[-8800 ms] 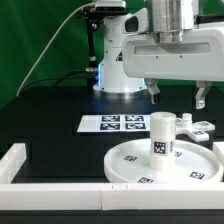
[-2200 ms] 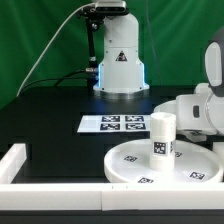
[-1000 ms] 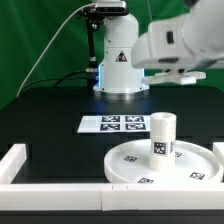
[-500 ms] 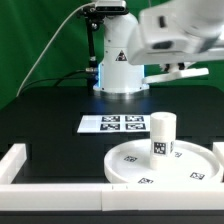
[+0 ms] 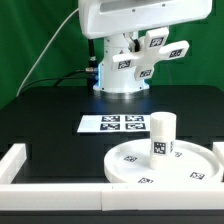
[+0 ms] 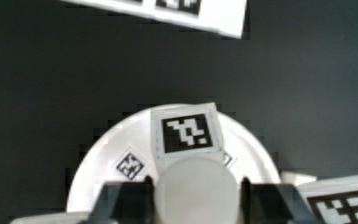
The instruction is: Assemble round table
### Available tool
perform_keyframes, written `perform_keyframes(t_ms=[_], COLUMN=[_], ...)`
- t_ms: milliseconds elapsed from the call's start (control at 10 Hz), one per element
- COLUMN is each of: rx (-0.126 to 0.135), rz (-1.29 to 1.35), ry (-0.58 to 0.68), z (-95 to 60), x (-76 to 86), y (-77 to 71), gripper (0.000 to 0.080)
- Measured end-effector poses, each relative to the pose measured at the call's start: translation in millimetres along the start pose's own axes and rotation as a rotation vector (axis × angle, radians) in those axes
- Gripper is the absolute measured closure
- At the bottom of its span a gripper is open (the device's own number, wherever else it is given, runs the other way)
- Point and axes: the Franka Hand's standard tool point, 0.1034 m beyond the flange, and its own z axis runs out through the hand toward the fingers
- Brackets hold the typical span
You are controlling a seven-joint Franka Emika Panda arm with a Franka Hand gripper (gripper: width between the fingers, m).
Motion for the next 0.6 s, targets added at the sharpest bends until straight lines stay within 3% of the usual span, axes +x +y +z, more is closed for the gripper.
perform_keyframes(t_ms=[100,200,300,500,600], rx=[-0.006,0.011,0.045,0.014,-0.02], rz=[0.007,-0.008,0.005,-0.023,-0.065], ry=[0.055,0.1,0.162,0.274,0.383], z=[1.8,-0.7,-4.7,2.7,1.1], x=[2.3,8.4,23.9,60.3,80.3], y=[3.0,6.2,25.4,61.4,86.6], gripper=[0.0577,0.0577,0.0577,0.0577,0.0577])
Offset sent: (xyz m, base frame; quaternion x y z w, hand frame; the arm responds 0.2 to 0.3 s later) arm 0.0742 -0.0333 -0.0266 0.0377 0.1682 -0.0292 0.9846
